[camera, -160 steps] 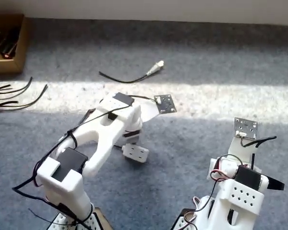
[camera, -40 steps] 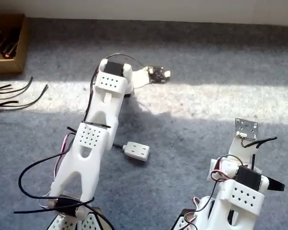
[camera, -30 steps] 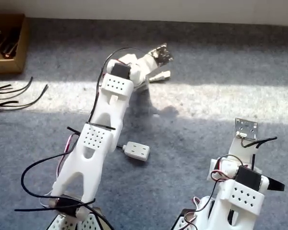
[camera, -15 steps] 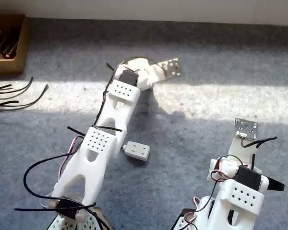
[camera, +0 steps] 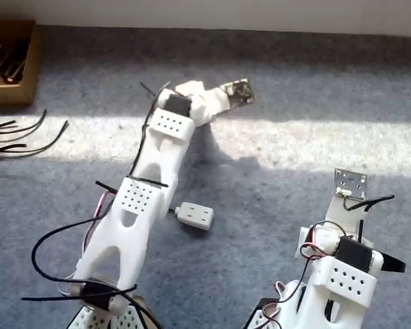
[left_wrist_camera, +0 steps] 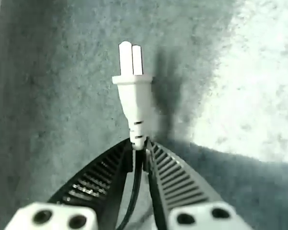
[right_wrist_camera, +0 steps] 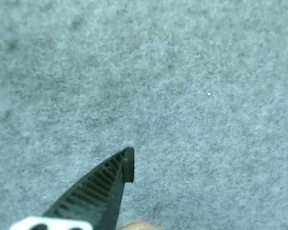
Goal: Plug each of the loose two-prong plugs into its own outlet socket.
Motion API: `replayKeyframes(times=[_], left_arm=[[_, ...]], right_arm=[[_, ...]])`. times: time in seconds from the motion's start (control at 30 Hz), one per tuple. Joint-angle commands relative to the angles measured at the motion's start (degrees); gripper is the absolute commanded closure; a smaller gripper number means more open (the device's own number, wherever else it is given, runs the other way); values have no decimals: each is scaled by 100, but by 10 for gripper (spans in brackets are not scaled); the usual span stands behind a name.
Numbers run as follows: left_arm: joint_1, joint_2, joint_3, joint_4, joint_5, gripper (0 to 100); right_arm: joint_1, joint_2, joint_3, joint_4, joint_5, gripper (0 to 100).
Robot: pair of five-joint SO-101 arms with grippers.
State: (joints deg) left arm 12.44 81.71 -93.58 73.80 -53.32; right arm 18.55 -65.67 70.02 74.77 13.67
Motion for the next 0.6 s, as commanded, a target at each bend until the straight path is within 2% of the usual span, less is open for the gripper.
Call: replayKeyframes(times=[0.0,0.1,0.2,0.27,0.37,0.57], left_arm=[[31,-1086,-189,1020,457,995],[127,-1622,-198,2013,1073,995],[347,-2114,-127,2840,1336,995],[400,-2404,242,2831,1670,995],[716,-2958,1147,2831,1697,995],[1895,-4576,3670,2813,1705,995]], right_arm=[[-57,48,-22,4,79,332],[-66,48,-22,4,79,332],[-66,48,-22,4,79,332],[-66,48,-22,4,79,332],[-57,48,-22,4,79,332],[-31,48,-22,-4,79,332]])
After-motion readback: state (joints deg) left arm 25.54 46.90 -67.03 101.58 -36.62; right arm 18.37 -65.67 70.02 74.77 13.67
